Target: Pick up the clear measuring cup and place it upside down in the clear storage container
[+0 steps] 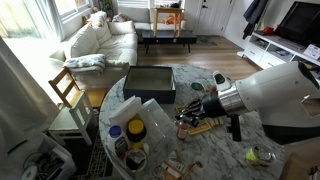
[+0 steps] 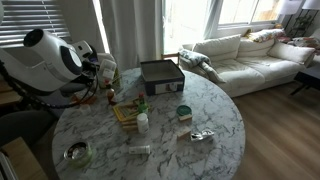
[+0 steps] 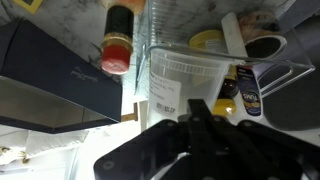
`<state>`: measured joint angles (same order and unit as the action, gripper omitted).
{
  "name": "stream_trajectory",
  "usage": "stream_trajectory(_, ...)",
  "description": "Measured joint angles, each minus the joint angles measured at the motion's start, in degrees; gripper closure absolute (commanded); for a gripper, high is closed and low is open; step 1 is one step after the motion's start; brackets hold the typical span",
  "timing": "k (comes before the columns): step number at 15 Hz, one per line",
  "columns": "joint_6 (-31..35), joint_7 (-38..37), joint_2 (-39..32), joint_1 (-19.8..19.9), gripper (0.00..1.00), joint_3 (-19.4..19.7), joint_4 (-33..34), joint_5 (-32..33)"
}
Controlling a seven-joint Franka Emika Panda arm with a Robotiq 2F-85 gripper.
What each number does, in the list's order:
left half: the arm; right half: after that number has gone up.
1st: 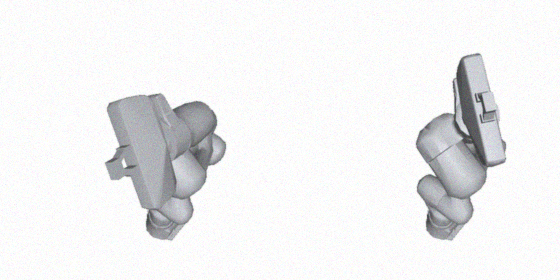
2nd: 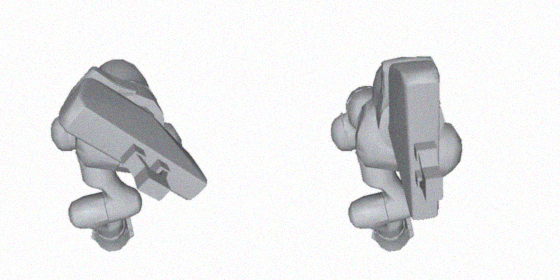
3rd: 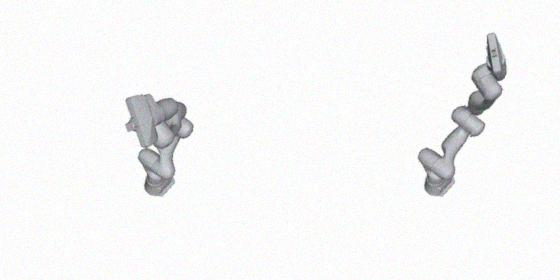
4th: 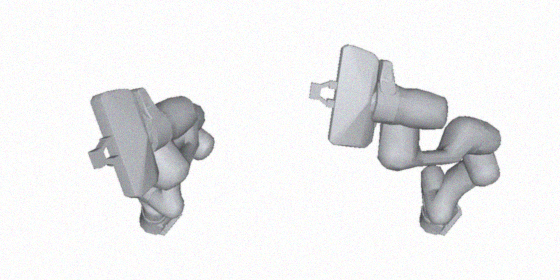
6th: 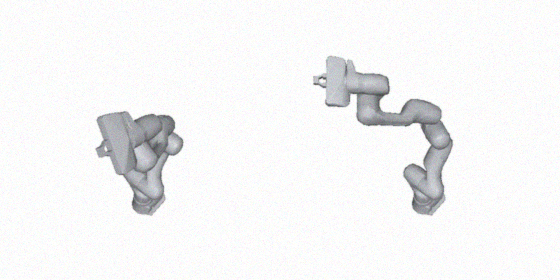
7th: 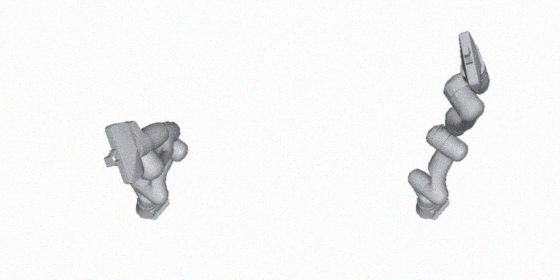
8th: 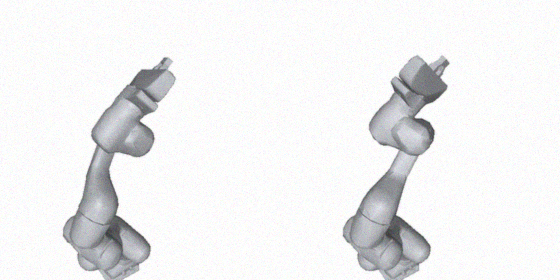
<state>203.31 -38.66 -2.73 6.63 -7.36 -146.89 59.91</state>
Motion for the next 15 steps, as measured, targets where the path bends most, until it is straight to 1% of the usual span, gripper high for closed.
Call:
stream_trajectory(4, 2.8, -3.7, -0.1, 0.3, 1.00, 0.0, -0.1, -0.9)
stream_trajectory(6, 3.1, -4.3, -0.1, 0.4, 0.99, 0.0, 0.0, -1.0)
stream_trajectory(12, 3.0, -4.3, -2.6, 0.2, 1.00, -0.2, 1.7, -1.0)
stream_trajectory(13, 2.9, -5.0, -2.6, 0.2, 1.00, -0.2, 1.7, -1.2)
stream_trajectory(15, 0.0, -8.6, -2.7, 0.1, 1.00, -0.3, 1.5, -2.1)
